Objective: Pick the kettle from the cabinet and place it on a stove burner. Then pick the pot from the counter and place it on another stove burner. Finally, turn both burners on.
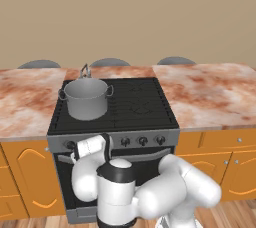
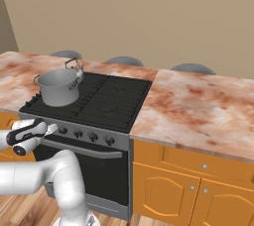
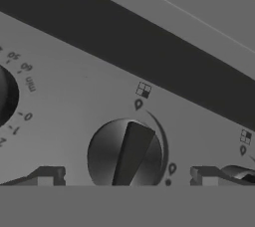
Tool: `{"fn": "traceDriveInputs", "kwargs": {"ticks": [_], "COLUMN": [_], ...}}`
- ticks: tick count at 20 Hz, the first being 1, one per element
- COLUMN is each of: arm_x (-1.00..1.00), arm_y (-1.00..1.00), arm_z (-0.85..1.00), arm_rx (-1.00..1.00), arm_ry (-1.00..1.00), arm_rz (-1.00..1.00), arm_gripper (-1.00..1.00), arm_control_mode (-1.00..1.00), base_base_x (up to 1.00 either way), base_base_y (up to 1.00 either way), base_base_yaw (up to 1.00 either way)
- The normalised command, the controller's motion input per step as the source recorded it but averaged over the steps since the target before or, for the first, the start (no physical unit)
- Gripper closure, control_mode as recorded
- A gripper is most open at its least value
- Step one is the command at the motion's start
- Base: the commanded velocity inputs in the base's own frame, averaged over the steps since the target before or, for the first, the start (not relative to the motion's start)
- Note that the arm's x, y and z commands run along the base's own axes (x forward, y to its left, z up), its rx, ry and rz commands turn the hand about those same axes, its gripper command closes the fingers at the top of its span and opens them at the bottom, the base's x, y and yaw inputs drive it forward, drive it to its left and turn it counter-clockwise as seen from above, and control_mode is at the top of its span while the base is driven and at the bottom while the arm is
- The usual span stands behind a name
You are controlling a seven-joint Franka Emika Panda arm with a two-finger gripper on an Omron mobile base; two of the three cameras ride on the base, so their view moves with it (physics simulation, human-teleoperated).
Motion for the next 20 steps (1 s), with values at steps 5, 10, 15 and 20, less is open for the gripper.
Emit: {"fn": "traceDriveInputs", "kwargs": {"ticks": [5,10,15,20], "arm_x": [0.14,0.15,0.17,0.19], "arm_y": [0.02,0.02,0.06,0.01], "arm_z": [-0.02,-0.06,-0.07,-0.06], "arm_rx": [0.0,0.0,0.0,0.0], "arm_ry": [0.0,0.01,0.01,0.01], "arm_rz": [0.0,0.0,0.0,0.0], "arm_gripper": [-1.0,-1.0,1.0,1.0], "arm_control_mode": [-1.0,-1.0,-1.0,-1.0], "base_base_x": [0.0,0.0,0.0,0.0], "base_base_y": [0.0,0.0,0.0,0.0], "base_base_yaw": [0.0,0.0,0.0,0.0]}}
